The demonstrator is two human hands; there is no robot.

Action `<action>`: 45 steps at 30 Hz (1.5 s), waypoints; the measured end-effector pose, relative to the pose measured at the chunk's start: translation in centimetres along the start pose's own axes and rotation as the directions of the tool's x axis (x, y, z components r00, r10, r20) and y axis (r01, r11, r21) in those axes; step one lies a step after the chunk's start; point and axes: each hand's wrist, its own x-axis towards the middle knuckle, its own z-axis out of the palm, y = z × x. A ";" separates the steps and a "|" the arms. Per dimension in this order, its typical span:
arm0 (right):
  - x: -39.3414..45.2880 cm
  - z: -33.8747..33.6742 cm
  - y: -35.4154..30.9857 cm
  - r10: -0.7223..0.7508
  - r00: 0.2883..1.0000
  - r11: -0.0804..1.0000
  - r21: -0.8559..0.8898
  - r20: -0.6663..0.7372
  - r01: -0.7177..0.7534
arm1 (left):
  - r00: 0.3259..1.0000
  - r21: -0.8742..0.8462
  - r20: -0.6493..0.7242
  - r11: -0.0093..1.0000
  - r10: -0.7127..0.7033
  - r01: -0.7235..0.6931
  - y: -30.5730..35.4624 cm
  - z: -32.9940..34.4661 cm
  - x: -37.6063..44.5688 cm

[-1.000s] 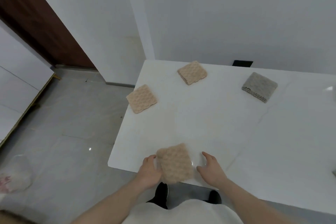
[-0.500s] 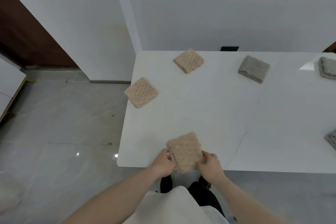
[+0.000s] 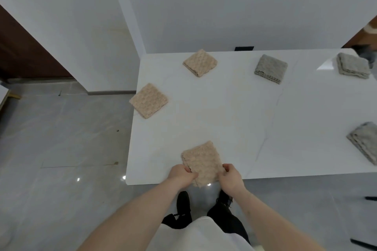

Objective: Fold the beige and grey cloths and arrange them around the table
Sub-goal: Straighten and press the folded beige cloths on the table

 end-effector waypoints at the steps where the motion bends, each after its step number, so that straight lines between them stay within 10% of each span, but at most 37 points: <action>1: 0.1 0.0 0.2 0.017 1.000 1.000 0.009 0.004 -0.017 | 1.000 0.017 -0.016 1.000 0.005 -0.005 0.2 0.1 -0.1; 14: -1.5 1.6 1.2 -0.012 1.000 1.000 0.028 0.022 0.011 | 0.966 0.152 -0.229 0.984 0.122 -0.089 -1.7 -1.2 -0.9; 26: 0.3 -0.5 -0.9 -0.174 0.981 0.979 -0.096 0.084 0.182 | 0.992 -0.232 -0.120 0.973 -0.043 0.014 0.3 0.2 -0.4; 34: -1.2 2.5 0.6 -0.033 0.997 0.997 0.071 0.071 0.028 | 0.976 0.173 -0.067 0.965 0.210 -0.196 -0.8 -2.1 0.4; 40: -2.5 2.7 3.5 -0.480 0.877 0.808 -0.391 -0.003 0.441 | 0.795 0.623 -0.008 0.625 0.606 -0.471 -2.2 -2.9 -0.2; 45: -2.1 3.0 3.9 -0.480 0.853 0.629 -0.598 0.203 0.496 | 0.848 0.748 0.198 0.483 0.493 -0.455 -2.9 0.1 0.0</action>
